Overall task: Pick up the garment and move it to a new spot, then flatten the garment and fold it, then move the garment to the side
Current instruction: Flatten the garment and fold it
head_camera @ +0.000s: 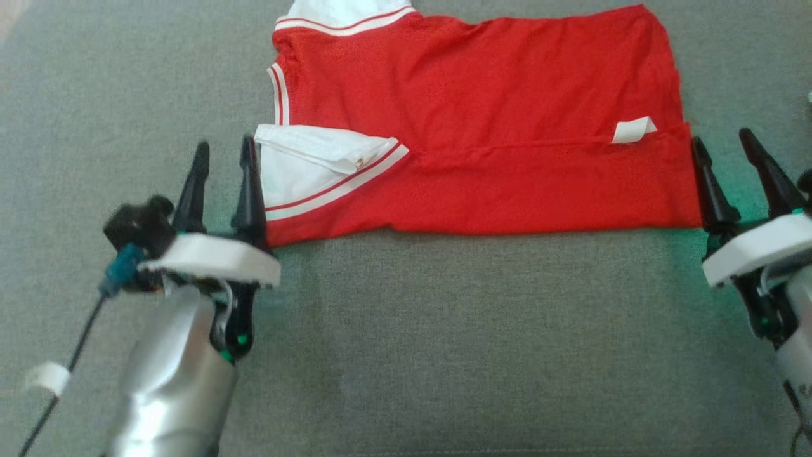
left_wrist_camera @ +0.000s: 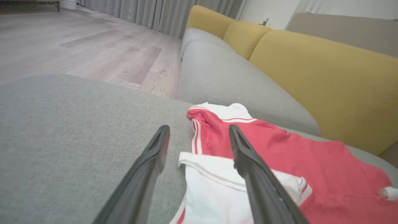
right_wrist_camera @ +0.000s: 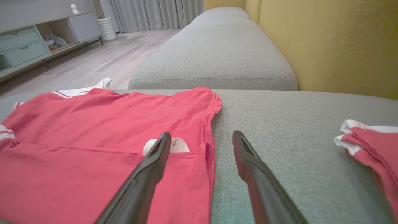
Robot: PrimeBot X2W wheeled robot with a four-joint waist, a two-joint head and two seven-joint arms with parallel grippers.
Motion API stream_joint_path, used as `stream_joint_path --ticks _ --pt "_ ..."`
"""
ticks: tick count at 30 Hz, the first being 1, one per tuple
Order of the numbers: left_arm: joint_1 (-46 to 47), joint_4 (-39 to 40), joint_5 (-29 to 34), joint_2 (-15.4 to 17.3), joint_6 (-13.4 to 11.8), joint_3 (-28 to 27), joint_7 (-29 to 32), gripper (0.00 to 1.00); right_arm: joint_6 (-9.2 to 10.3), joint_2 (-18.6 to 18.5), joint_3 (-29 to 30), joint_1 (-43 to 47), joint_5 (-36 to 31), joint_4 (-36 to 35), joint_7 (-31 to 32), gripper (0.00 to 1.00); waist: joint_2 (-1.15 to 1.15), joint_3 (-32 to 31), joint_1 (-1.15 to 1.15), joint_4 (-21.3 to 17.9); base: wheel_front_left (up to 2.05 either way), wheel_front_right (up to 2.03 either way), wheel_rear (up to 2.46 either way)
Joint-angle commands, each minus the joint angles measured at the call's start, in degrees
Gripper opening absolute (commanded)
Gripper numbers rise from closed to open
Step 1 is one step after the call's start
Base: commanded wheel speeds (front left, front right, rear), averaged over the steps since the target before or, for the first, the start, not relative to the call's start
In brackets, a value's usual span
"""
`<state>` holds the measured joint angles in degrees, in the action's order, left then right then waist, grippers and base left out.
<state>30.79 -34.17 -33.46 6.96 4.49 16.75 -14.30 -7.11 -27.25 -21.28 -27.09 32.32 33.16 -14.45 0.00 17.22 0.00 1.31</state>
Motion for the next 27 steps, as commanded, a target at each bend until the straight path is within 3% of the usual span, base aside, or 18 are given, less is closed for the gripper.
stream_joint_path --ticks 1,11,17,18,21,22,27 --pt "-0.83 1.19 0.80 1.69 -0.37 -1.57 -0.64 1.00 -0.37 -0.78 -0.16 1.81 -0.14 -1.46 -0.54 1.00 0.00 -0.60 0.00 -0.08 0.00 0.00 0.00" --pt "-7.90 -5.97 7.71 2.81 -5.72 0.62 0.64 1.00 -0.37 -0.40 2.39 6.94 -1.12 -4.86 -0.54 1.00 0.00 -1.85 0.00 -1.28 0.00 0.00 0.00" --pt "-5.53 -10.31 8.54 2.86 -5.16 2.06 1.04 1.00 -0.37 -0.24 1.89 7.10 -0.75 -4.79 -0.54 1.00 0.00 -1.11 0.00 -1.95 0.00 0.00 0.00" --pt "-5.12 -10.65 8.71 2.79 -4.81 2.41 0.97 0.89 -0.37 -0.28 1.86 7.07 -0.69 -4.73 -0.54 1.00 0.00 -1.03 0.00 -1.98 0.00 0.00 0.00" --pt "-4.17 -11.55 9.20 2.56 -3.59 3.50 0.77 0.31 -0.37 -0.31 1.82 7.06 -0.58 -4.41 -0.54 1.00 0.00 -0.97 0.00 -1.95 0.00 0.00 0.00" --pt "-3.97 -11.84 9.33 2.50 -3.04 3.92 0.75 0.00 -0.37 -0.30 1.72 7.08 -0.56 -4.23 -0.54 1.00 0.00 -1.01 0.00 -1.90 0.00 0.00 0.00" --pt "-3.73 -12.09 9.77 2.54 -1.39 5.11 0.22 0.00 -0.37 0.15 0.79 6.94 -0.30 -2.81 -0.54 1.00 0.00 -1.59 0.00 -1.40 0.00 0.00 0.00"
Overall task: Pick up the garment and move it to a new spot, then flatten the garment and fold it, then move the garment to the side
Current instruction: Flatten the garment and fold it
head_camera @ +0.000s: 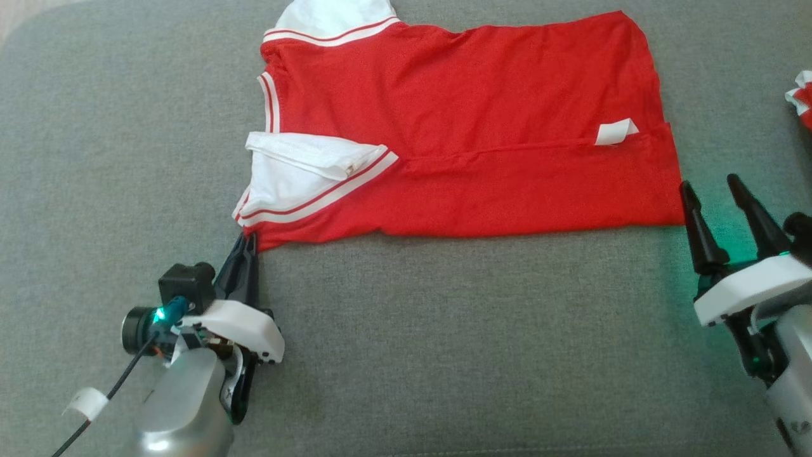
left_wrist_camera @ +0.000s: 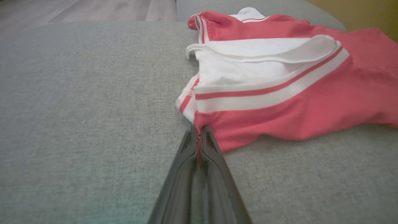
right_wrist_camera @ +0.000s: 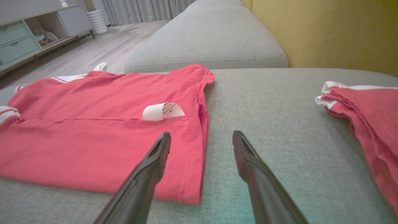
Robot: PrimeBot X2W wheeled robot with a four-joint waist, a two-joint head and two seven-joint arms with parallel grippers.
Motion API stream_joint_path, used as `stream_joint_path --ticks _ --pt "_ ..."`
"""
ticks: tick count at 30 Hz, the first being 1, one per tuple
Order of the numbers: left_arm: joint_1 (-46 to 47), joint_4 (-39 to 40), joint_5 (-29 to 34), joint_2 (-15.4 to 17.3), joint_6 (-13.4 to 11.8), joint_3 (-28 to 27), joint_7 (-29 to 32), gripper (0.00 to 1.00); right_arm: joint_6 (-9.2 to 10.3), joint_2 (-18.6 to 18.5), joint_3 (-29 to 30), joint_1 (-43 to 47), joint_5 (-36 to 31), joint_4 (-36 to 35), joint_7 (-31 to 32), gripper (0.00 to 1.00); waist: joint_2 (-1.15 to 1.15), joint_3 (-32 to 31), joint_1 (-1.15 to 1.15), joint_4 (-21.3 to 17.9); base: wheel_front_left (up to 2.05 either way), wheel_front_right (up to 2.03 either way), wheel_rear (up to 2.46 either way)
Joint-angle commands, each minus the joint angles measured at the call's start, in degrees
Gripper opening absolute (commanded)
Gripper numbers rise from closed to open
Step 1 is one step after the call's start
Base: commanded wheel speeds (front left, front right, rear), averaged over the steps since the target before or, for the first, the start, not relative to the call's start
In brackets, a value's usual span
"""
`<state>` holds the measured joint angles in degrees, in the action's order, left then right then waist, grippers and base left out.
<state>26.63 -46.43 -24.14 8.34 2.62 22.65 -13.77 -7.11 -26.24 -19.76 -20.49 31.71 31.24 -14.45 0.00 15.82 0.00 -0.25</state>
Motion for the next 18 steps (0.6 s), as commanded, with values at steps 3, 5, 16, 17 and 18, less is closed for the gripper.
stream_joint_path --ticks 3,5,16,17,18 --pt "0.18 1.30 0.69 1.48 0.93 -0.61 -0.71 0.00 -0.37 -0.27 -1.87 0.08 1.15 1.04 -0.54 1.00 0.00 -0.62 0.00 0.68 0.00 0.00 0.00" --pt "-0.07 2.19 0.94 1.86 1.06 -0.51 -0.86 0.00 -0.37 0.01 -2.95 -0.39 1.67 3.02 -0.54 1.00 0.00 -0.81 0.00 1.11 0.00 0.00 0.00" --pt "-1.15 5.25 1.71 3.53 0.71 0.13 -1.03 0.00 -0.37 0.59 -8.67 -4.16 5.87 13.11 -0.11 0.00 0.00 -1.58 0.00 2.46 0.00 0.00 0.00" --pt "-1.34 5.34 1.68 3.67 0.75 0.22 -0.99 0.00 -0.37 0.51 -9.11 -4.25 6.26 13.58 -0.16 0.00 0.00 -1.89 0.00 2.44 0.00 0.00 0.00" --pt "-1.58 5.44 1.63 3.79 0.79 0.31 -0.90 0.00 -0.37 0.38 -9.52 -4.24 6.67 14.03 -0.20 0.00 0.00 -2.22 0.00 2.41 0.00 0.00 0.00"
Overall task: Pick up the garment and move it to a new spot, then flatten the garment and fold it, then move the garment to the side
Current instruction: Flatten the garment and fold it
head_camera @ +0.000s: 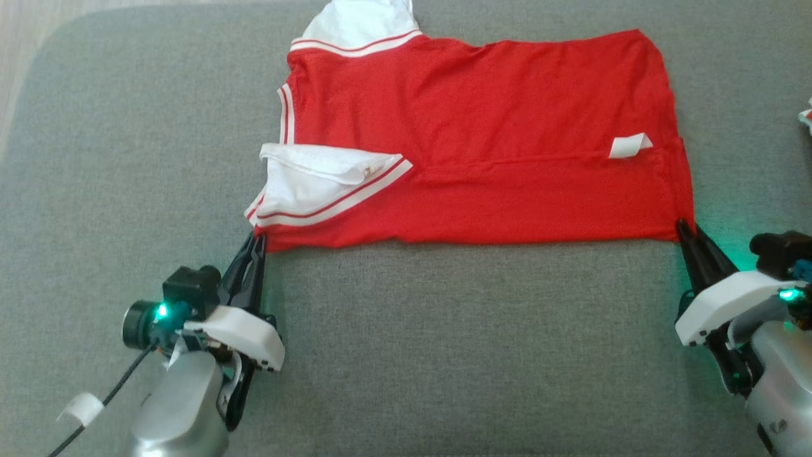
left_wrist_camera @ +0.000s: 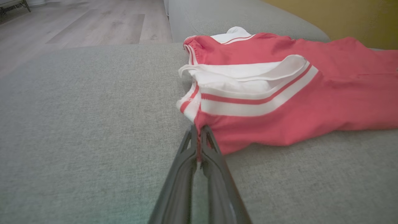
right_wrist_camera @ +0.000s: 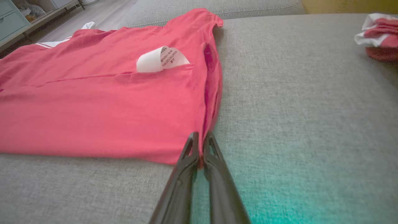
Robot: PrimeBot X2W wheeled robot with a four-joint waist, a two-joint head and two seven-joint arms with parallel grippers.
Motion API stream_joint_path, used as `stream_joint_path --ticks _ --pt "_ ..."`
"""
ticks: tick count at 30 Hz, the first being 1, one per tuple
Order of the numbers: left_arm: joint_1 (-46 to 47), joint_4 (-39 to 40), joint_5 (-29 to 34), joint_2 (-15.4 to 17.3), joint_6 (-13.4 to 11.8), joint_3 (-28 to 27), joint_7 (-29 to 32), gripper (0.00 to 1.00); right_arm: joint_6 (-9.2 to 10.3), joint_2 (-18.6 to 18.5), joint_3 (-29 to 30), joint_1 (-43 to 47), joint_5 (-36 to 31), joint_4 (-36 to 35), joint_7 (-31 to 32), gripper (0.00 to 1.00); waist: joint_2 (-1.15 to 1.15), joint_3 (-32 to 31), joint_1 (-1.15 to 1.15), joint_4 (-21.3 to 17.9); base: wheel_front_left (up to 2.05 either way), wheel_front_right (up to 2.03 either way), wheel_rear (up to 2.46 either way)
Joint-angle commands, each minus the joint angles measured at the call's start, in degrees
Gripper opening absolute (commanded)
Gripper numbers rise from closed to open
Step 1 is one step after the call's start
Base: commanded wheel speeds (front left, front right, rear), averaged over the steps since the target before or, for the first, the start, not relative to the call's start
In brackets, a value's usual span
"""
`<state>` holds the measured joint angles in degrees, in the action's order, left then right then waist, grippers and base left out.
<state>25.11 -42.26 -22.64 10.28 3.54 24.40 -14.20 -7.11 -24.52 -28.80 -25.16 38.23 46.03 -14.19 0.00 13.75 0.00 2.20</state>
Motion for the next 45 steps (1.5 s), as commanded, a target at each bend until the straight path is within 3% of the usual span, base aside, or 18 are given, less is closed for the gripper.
stream_joint_path --ticks 1,13,24,33,35,36,38,39,40,41,45 --pt "-0.32 1.44 0.07 1.97 -0.03 -1.30 -0.36 0.00 -0.37 -1.54 -0.84 0.49 0.55 -0.42 -0.51 0.00 0.00 -0.51 0.00 -0.07 0.00 0.00 0.00" --pt "-9.13 9.33 -2.11 6.39 1.45 0.33 6.32 0.00 -0.37 -6.32 -4.86 5.95 5.98 -3.70 -0.73 0.00 0.00 -5.60 0.00 -1.22 0.00 0.00 0.00" --pt "-19.82 22.46 -5.45 9.61 -0.39 0.62 14.76 0.00 -0.37 -10.67 -5.23 13.57 8.29 -8.90 1.82 0.00 0.00 -7.61 0.00 -0.67 0.00 0.00 0.00" --pt "-23.60 29.18 -6.62 11.45 -2.07 0.49 18.20 0.00 -0.37 -11.24 -3.16 18.00 8.21 -12.63 4.59 0.00 0.00 -7.68 0.00 -0.54 0.00 0.00 0.00" --pt "-23.55 29.66 -6.34 11.70 -2.23 0.67 18.29 0.20 -0.37 -11.07 -2.78 18.74 8.21 -13.64 5.41 0.01 0.00 -7.75 0.00 -0.61 0.00 0.00 0.00" --pt "-23.55 29.66 -6.34 11.70 -2.23 0.67 18.29 0.20 -0.37 -11.07 -2.78 18.74 8.21 -13.64 5.41 0.01 0.00 -7.75 0.00 -0.61 0.00 0.00 0.00" --pt "-23.44 29.77 -6.20 11.78 -2.31 0.90 18.48 0.42 -0.37 -10.89 -2.19 19.59 8.18 -14.48 6.20 0.00 0.00 -7.93 0.00 -0.69 0.00 0.00 0.00" --pt "-23.35 29.74 -6.08 11.86 -2.39 1.00 18.59 0.85 -0.37 -10.76 -1.65 19.99 8.26 -14.68 6.61 0.15 0.00 -8.05 0.00 -0.77 0.00 0.00 0.00" --pt "-23.20 29.69 -5.83 11.97 -2.68 1.00 18.59 1.00 -0.37 -10.64 -1.06 20.35 8.16 -14.92 6.84 0.44 0.00 -8.18 0.00 -0.86 0.00 0.00 0.00" --pt "-23.06 29.68 -5.70 11.99 -2.99 0.89 18.45 1.00 -0.37 -10.51 -0.50 20.71 7.98 -15.18 7.02 1.00 0.00 -8.33 0.00 -0.98 0.00 0.00 0.00" --pt "-22.35 30.36 -5.35 12.48 -3.47 0.70 18.40 1.00 -0.37 -10.44 1.71 22.16 6.44 -16.76 7.28 1.00 0.00 -8.67 0.00 -1.44 0.00 0.00 0.00"
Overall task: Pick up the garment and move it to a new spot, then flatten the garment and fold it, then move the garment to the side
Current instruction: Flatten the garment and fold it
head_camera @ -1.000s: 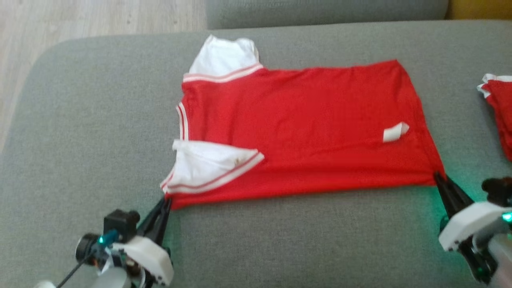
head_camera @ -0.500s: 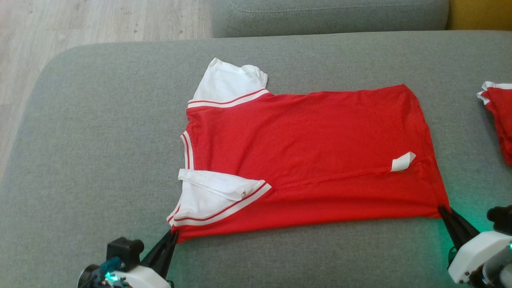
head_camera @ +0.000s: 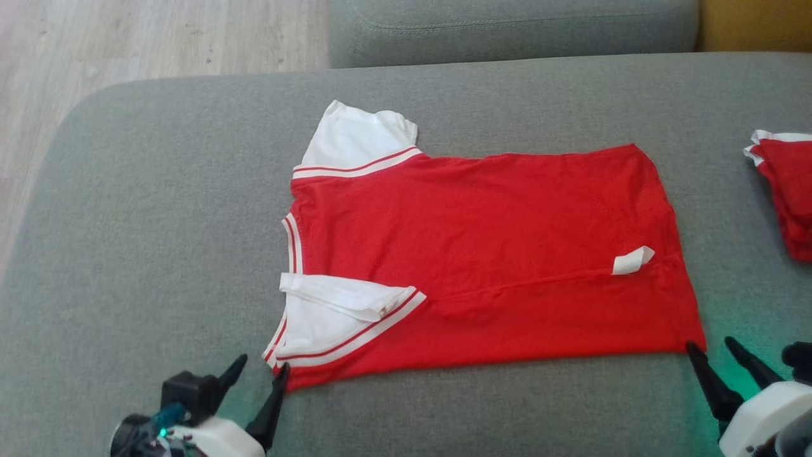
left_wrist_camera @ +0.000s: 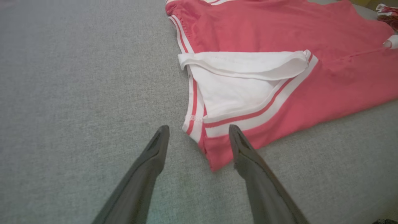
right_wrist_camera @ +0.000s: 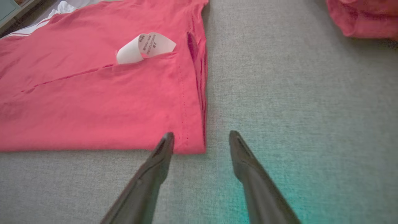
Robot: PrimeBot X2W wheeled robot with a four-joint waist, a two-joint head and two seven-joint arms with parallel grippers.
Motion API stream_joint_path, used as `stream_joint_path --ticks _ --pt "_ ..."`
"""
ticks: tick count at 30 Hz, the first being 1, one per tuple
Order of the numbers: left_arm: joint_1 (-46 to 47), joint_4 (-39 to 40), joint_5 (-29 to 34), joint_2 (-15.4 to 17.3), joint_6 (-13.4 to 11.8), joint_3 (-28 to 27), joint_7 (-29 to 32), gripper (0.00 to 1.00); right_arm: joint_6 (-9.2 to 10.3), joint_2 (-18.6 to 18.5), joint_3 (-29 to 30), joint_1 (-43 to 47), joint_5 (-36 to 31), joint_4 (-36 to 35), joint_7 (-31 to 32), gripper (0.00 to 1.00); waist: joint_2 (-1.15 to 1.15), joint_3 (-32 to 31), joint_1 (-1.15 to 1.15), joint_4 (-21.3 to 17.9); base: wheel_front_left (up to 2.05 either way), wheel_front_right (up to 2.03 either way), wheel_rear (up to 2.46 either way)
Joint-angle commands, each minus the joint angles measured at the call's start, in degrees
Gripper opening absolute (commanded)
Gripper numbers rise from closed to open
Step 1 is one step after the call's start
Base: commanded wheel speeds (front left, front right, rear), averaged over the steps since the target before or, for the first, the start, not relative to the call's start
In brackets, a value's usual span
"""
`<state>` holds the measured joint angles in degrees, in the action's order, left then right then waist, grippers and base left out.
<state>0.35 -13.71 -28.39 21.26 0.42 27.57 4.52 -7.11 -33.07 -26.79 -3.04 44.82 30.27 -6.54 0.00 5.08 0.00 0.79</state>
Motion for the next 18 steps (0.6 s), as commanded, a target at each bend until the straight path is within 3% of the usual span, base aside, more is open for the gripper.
stream_joint_path --ticks 1,5,10,18 --pt "2.86 2.09 0.47 1.75 -0.35 -2.63 -0.31 1.00 -0.37 -1.95 0.36 0.30 -0.79 -1.53 -0.51 1.00 0.00 0.02 0.00 -0.14 0.00 0.00 0.00" --pt "7.39 3.21 1.47 3.38 0.27 -3.19 0.42 1.00 -0.37 -1.72 3.02 1.02 -3.15 -4.16 -0.83 1.00 0.00 0.61 0.00 -0.57 0.00 0.00 0.00" --pt "19.39 3.62 2.21 4.30 2.96 -3.34 3.50 1.00 -0.37 -0.77 6.02 0.03 -7.14 -7.45 -0.62 1.00 0.00 2.80 0.00 -2.05 0.00 0.00 0.00" --pt "42.51 -5.64 -1.81 4.41 6.83 0.41 13.59 1.00 -0.37 2.59 7.71 -5.17 -12.90 -11.84 1.45 1.00 0.00 10.21 0.00 -6.92 0.00 0.00 0.00"
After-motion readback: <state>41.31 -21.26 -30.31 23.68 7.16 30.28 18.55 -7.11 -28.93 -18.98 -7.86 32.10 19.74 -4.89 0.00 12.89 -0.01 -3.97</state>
